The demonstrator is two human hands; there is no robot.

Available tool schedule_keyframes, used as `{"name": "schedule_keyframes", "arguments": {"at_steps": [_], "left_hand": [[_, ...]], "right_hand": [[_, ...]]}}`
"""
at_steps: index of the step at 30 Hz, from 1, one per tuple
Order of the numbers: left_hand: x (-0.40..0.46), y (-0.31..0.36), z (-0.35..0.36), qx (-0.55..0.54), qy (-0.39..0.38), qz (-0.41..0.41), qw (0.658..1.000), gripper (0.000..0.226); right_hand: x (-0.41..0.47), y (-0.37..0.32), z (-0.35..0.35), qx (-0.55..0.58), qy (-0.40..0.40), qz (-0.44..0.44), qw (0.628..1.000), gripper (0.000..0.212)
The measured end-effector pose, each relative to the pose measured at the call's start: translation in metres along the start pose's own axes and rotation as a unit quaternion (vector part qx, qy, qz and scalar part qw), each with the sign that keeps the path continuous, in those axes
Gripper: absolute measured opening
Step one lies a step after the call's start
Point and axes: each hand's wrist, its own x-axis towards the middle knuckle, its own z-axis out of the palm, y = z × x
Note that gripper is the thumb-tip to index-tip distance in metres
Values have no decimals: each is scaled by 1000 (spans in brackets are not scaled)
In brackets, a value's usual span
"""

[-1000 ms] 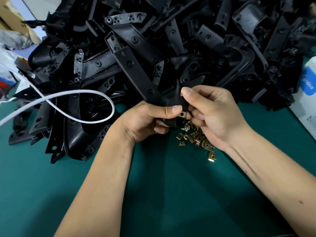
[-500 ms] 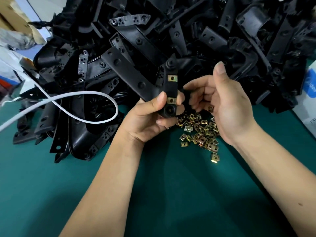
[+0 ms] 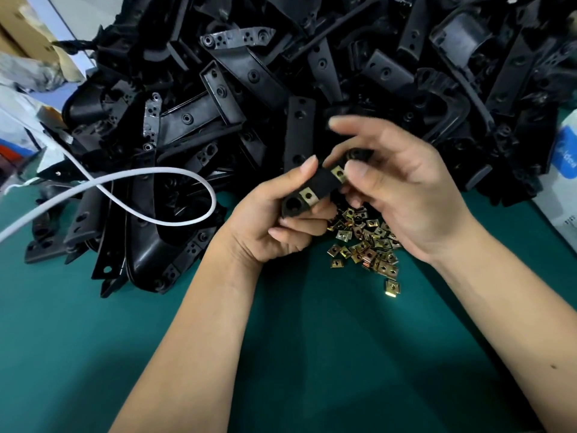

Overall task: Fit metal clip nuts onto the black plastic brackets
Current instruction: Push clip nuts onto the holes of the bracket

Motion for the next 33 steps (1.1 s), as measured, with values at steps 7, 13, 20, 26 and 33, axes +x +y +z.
{"name": "schedule_keyframes", "arguments": {"at_steps": [7,13,20,26,33], "left_hand": [[-8,12,-8,64,260,24,963,30],[-9,11,-12,141,282,21,949,24],[-8,10,-9,186,284,41,940,24],[-5,11,-6,219,318,99,917,20],[1,8,26,350,266,265,858,62]], "right_hand": [[-2,9,-1,-263,-41,-71,961,30],[-2,11,2,-373,-34,-115,920,32],[-3,10,2,-436,-49,-155,885,29],[-4,8,1,-409,-36,-156,898,30],[-8,-13,-16,-352,46,-93,930,27]]}}
